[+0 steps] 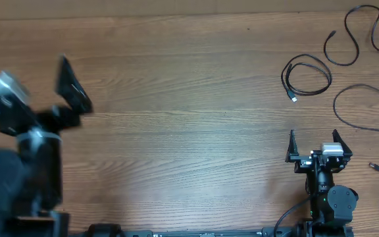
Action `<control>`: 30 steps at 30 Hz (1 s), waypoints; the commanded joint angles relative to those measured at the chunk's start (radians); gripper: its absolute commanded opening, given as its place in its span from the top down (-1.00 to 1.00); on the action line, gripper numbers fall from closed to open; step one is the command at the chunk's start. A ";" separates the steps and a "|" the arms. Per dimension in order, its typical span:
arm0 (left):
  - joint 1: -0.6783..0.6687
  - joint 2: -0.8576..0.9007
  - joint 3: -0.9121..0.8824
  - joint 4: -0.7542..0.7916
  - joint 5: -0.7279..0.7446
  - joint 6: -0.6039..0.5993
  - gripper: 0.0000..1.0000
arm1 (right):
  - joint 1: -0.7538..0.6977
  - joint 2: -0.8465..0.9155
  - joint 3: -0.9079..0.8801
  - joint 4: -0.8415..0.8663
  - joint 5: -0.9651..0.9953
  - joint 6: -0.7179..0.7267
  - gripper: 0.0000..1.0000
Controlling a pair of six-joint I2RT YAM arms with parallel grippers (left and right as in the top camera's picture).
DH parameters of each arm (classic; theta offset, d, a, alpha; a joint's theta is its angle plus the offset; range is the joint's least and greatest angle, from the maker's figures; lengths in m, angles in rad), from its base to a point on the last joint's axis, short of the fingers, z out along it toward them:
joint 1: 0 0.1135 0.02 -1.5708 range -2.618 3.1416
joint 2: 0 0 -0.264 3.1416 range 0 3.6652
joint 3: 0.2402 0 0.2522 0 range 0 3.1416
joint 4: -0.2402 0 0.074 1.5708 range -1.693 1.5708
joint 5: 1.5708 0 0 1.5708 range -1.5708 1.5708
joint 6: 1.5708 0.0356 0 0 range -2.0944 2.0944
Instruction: Untangle cables
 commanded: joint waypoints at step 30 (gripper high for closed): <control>-0.005 -0.652 -1.149 0.646 0.263 0.323 -0.99 | -0.002 -0.010 -0.010 0.006 0.010 -0.004 -1.00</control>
